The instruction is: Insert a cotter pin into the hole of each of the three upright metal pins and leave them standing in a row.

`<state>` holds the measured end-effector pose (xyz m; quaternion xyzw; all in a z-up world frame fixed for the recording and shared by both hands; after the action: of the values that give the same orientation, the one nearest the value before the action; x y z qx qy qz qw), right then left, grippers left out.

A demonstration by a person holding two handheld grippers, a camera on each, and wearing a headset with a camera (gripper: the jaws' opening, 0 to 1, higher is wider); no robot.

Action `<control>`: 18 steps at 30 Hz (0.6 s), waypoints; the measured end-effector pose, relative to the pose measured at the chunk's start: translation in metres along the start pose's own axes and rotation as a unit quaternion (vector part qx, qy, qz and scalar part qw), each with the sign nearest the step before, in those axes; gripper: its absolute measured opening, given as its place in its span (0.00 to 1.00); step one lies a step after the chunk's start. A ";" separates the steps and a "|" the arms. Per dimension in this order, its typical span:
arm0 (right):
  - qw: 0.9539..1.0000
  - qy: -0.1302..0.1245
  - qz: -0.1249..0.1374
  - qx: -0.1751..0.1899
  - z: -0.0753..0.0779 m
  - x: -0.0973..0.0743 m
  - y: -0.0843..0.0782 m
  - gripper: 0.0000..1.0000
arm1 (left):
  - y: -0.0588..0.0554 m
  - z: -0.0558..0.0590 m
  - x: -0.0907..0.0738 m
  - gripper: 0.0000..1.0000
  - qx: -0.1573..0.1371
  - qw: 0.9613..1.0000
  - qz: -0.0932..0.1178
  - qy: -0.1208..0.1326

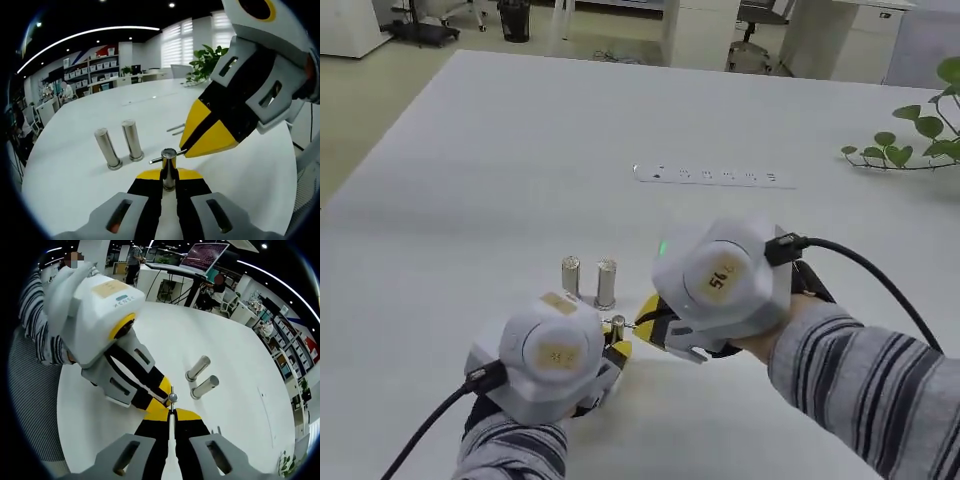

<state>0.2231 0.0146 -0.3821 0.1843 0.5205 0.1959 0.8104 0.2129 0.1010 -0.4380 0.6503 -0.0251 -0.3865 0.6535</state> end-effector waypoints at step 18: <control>1.000 -0.007 0.007 0.012 0.001 0.005 0.005 0.00 | -0.001 0.002 0.000 0.05 -0.022 0.999 0.005 0.026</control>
<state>0.2258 0.0216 -0.3832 0.1991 0.5158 0.1942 0.8103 0.2113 0.0991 -0.4390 0.6454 -0.0026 -0.3663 0.6703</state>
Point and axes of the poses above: the centre of the closed fingertips' face, and the gripper's own axes: x roughly forward along the fingers, z roughly to its right, y roughly out of its top, the point moved 8 cm from there along -x, roughly backward along the fingers, and after that the axes turned 10 degrees about -x, right-handed, at the moved point
